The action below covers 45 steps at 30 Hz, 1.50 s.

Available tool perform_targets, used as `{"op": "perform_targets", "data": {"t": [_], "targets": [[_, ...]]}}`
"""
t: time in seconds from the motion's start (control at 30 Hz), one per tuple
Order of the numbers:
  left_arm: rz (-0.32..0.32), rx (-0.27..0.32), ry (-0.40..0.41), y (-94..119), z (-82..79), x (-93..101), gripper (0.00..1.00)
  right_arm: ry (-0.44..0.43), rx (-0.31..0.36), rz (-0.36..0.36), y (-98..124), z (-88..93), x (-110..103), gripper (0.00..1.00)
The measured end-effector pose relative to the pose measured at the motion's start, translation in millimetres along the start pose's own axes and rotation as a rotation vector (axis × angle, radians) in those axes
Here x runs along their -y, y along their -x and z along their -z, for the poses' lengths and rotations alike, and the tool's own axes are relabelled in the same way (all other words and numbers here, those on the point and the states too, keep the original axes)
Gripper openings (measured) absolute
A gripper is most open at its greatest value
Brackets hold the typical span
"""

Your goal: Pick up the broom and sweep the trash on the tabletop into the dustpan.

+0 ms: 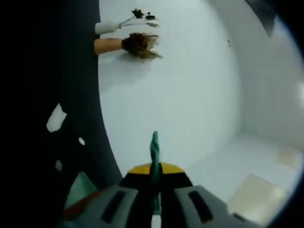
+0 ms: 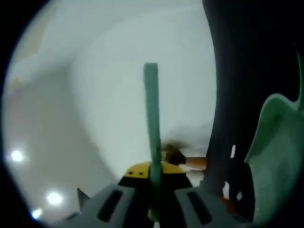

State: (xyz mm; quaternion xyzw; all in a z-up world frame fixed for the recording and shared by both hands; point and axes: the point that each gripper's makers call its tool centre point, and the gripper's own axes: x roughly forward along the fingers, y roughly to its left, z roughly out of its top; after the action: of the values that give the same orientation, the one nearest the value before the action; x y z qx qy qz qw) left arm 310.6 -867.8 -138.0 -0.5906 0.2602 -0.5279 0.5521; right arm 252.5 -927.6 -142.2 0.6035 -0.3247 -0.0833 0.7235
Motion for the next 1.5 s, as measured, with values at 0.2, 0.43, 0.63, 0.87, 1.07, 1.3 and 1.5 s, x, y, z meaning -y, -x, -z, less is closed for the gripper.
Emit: {"op": "perform_targets", "data": {"t": [0.2, 0.43, 0.63, 0.87, 1.07, 1.3, 1.5], "targets": [[0.029, -0.046, -0.048, -2, 8.7, 7.6, 0.02, 0.004, -0.004, -0.001, 5, -0.5, -3, 0.05], [0.066, -0.012, -0.057, -5, 0.6, 16.8, 0.02, 0.03, 0.004, -0.058, 9, -5.0, -14, 0.14], [0.065, -0.018, -0.084, -5, 2.9, 16.8, 0.02, 0.031, -0.022, -0.015, 11, -1.8, -4, 0.07], [0.048, -0.018, -0.072, -3, 5.3, 8.2, 0.02, 0.023, -0.04, 0.012, 14, -1.4, 3, 0.04], [0.054, -0.023, -0.06, -3, 6.3, 9.5, 0.03, 0.024, -0.058, 0.006, 16, 2.0, 2, 0.03], [0.066, -0.024, -0.099, -2, 7.9, 14.5, 0.02, -0.035, -0.054, -0.011, 14, 1.3, 3, 0.06], [0.069, -0.01, -0.092, -1, 7.3, 13.2, 0.02, -0.034, -0.033, -0.057, 10, -3.4, -7, 0.11]]}}
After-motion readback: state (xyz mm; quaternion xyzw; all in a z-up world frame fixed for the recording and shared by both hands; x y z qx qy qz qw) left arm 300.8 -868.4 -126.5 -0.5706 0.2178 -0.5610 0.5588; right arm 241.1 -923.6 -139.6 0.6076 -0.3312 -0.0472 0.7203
